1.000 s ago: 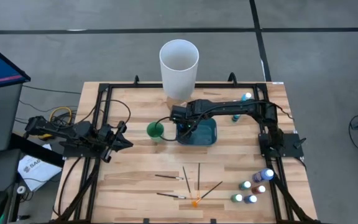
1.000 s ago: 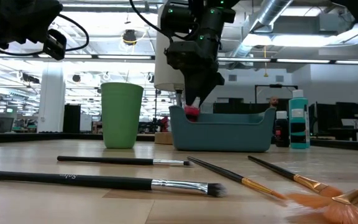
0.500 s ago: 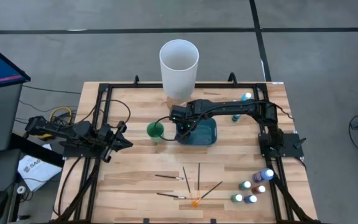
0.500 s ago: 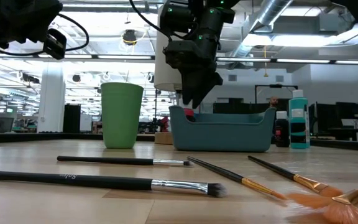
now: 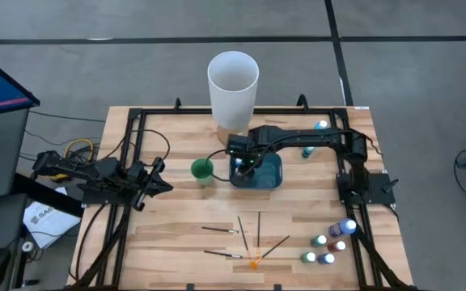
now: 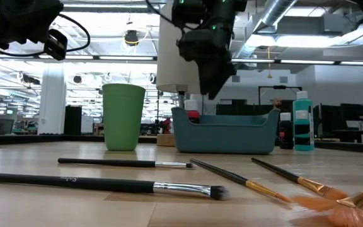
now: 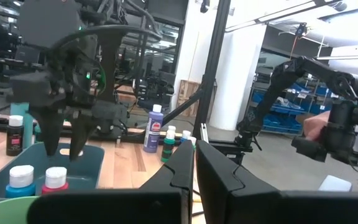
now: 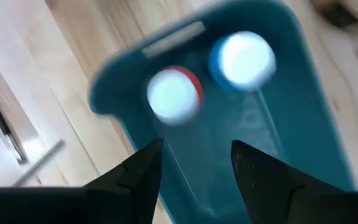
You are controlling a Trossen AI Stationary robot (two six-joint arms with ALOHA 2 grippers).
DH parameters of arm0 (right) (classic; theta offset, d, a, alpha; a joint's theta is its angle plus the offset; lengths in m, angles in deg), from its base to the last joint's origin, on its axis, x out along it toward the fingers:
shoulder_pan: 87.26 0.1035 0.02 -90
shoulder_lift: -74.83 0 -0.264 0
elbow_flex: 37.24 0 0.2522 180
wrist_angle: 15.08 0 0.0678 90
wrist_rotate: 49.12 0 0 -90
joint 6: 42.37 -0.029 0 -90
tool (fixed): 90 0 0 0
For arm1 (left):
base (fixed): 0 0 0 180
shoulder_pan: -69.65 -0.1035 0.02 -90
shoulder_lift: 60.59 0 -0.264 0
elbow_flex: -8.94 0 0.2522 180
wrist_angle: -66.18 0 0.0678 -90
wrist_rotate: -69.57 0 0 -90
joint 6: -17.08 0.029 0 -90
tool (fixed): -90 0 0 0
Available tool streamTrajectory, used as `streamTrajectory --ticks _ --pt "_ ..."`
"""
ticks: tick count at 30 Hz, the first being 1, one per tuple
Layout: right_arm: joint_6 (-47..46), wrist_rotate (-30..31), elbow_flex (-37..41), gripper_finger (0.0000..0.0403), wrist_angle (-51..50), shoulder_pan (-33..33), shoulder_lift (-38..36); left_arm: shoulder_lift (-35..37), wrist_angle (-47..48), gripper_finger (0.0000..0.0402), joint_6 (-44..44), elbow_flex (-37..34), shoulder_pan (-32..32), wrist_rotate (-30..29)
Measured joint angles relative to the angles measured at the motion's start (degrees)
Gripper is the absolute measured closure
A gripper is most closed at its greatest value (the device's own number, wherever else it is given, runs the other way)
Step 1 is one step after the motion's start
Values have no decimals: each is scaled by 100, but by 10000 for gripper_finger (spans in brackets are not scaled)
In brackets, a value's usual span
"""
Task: Pick & Place Paint Supplies
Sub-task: Put the small black paint bottle into the green bin
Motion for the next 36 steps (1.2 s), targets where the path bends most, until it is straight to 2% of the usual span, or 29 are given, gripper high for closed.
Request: streamTrajectory --ticks 5,7,14,17,22,26,31,36 --pt "-60 316 -19 220 -275 -21 -286 -32 -1 394 0 1 -1 1" --pt "-158 433 -4 221 -727 1 -460 -43 -19 394 -2 0 -2 0" --pt "-1160 1767 -6 216 -2200 236 -1056 -157 -28 394 0 0 -2 2" --pt "-1610 2071 -4 206 -2646 280 -1359 -226 -62 394 0 0 0 0" --pt "-1905 2239 180 192 -2633 258 -2007 -320 -127 394 -2 0 0 -5" --pt "-2290 2376 787 188 -2526 88 -2624 -335 -131 394 -1 1 0 -9" --pt "-2514 2458 1718 187 -2351 -446 -3312 -337 -137 394 0 2 -2 -11" --pt "-2391 2424 2348 187 -1763 -1083 -3619 -335 -168 394 0 0 -2 -15"
